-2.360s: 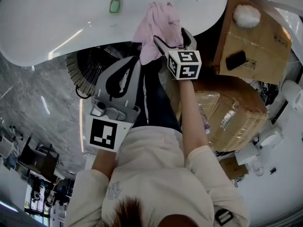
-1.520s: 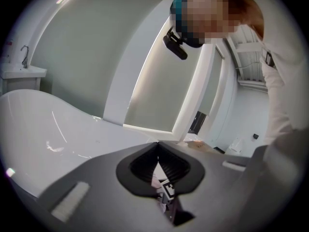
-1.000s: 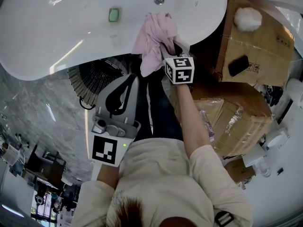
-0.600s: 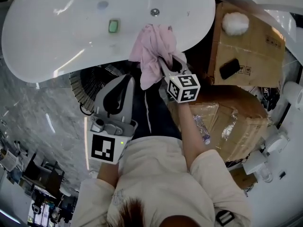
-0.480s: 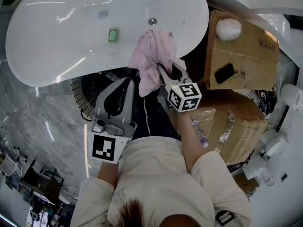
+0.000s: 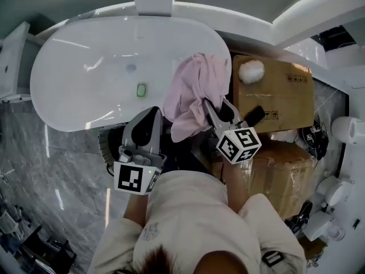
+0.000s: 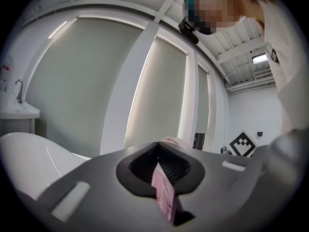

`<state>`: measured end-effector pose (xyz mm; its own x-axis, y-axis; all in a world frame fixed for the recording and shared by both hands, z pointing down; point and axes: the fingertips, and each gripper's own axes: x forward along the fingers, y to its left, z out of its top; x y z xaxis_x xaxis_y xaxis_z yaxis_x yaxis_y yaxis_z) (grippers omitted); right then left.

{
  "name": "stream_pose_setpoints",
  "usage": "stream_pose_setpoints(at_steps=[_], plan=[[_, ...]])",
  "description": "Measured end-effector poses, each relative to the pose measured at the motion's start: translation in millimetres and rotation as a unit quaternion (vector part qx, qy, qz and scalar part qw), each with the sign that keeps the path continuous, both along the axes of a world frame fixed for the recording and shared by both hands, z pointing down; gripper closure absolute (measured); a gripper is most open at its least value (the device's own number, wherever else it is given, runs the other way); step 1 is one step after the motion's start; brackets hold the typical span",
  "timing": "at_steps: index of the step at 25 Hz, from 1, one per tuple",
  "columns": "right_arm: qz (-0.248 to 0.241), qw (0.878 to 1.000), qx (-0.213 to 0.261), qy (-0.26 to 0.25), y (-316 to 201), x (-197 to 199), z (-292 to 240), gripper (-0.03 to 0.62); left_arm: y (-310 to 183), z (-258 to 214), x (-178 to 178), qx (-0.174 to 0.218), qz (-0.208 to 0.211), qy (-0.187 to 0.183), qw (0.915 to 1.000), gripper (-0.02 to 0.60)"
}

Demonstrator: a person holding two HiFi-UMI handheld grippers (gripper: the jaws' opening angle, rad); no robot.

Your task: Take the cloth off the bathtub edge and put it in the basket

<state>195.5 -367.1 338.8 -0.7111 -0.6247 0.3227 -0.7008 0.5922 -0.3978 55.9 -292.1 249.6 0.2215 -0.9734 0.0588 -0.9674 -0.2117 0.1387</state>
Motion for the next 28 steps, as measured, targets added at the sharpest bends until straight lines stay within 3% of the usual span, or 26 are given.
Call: stream_pose_setpoints(at_steps=[4,16,28], plan=[[0.007,0.999,0.043,-0.018,-6,4,-54,0.477,1,-25,-1,0.017,-0.005,0.013,0.9998,0.532],[0.027,0.991,0.112,-0.072,3,38,-169,0.478,10,-89,9,0.069,-0.007,0.029,0.9972,0.532],[0.015,0.989,0.119,-0.084,14,53,-181,0.479,24,-97,18,0.087,-0.025,0.01,0.9958,0.532]])
